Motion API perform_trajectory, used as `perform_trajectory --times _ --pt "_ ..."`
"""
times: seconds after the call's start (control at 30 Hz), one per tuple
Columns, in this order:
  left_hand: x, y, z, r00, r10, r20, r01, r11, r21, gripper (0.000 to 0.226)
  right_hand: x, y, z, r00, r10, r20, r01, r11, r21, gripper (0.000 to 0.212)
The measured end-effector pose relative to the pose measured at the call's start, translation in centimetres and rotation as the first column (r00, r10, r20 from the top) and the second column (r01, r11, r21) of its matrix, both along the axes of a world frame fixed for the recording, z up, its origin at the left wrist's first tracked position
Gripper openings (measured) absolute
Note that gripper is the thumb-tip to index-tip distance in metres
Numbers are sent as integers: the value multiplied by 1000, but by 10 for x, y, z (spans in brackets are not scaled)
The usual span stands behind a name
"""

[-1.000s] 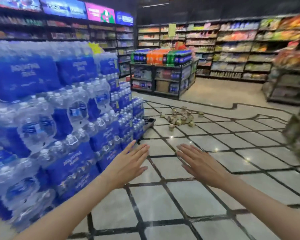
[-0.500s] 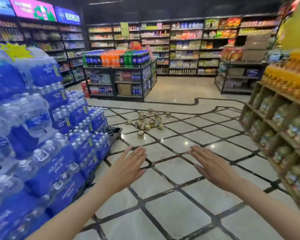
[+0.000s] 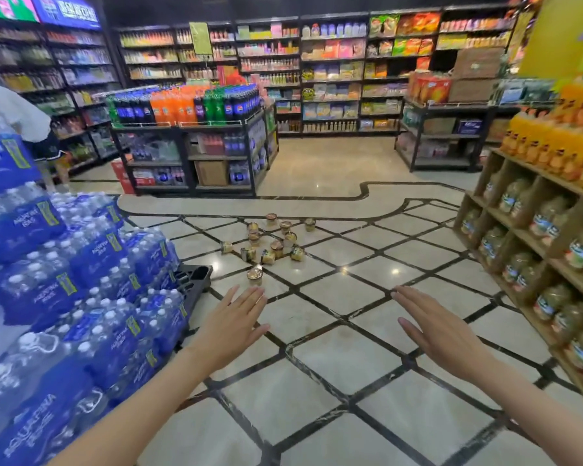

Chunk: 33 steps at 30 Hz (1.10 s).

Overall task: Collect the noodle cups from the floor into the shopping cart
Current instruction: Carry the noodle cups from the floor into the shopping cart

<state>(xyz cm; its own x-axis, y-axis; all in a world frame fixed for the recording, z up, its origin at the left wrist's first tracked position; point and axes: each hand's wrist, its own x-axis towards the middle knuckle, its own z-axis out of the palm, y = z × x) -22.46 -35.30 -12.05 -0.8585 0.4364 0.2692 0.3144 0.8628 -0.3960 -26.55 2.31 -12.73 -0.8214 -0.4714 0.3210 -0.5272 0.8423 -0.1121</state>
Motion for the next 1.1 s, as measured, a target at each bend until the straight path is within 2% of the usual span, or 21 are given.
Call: perform_trajectory --times 0.1,0.33,0.63,0.9,1.1 --pt "-62 -10 -12 999 36 12 -36 999 -9 78 -61 -6 -5 999 -17 34 16 1000 6 70" --pt "-227 -19 -22 998 68 -8 -68 998 -17 76 -244 -17 -17 995 25 96 -24 1000 -11 86" --pt "-423 -22 -23 992 127 -3 -127 991 -47 77 -463 -31 -3 992 21 121 -17 999 -40 53" --pt "-631 -42 -49 986 159 48 -155 985 -72 77 -661 -42 -34 982 -12 188 19 999 -37 55" --pt "-782 -55 -41 987 149 51 -146 987 -61 76 -810 -57 -23 983 18 181 -18 1000 1 53"
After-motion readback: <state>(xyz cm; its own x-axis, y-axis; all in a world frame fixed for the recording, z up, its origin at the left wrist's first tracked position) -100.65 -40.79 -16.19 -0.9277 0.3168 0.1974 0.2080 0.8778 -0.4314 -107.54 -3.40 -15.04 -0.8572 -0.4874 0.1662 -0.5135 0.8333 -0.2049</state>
